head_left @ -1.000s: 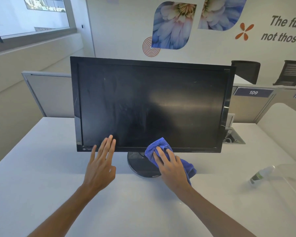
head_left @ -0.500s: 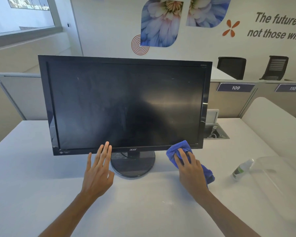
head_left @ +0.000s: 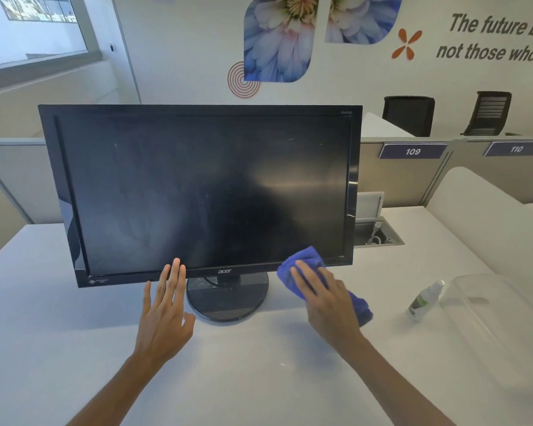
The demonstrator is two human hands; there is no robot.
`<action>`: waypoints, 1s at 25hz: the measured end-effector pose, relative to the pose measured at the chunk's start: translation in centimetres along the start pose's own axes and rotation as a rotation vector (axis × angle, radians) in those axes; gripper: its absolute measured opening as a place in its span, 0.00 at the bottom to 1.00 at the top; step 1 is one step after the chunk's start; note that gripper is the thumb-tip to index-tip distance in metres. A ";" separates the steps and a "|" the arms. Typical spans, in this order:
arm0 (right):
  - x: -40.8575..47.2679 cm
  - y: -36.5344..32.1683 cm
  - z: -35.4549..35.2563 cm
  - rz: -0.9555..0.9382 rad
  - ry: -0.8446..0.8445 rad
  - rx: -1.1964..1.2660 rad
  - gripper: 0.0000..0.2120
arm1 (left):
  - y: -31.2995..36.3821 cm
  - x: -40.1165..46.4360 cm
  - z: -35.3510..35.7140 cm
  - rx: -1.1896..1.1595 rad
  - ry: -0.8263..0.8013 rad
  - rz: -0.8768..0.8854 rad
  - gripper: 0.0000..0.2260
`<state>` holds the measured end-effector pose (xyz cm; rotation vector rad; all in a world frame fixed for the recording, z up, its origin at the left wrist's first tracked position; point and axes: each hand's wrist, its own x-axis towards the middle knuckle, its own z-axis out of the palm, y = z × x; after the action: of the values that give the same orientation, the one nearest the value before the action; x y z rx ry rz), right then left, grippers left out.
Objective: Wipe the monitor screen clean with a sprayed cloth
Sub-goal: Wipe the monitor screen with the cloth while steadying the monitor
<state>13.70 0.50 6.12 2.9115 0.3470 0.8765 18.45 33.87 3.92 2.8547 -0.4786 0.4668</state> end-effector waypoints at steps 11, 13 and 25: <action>-1.9 2.9 1.4 0.263 -0.112 -0.128 0.32 | -1.3 0.0 -0.3 0.050 -0.033 0.037 0.43; -2.1 4.1 1.2 0.327 -0.134 -0.116 0.33 | -1.2 0.0 -0.2 0.052 -0.025 0.034 0.43; 18.9 11.4 -11.5 0.515 0.460 0.135 0.29 | -1.9 2.5 -3.3 0.055 0.180 -0.030 0.36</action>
<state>24.85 -5.89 27.44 2.9322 -0.3592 1.6573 20.46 35.80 7.56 2.8317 -0.3961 0.7342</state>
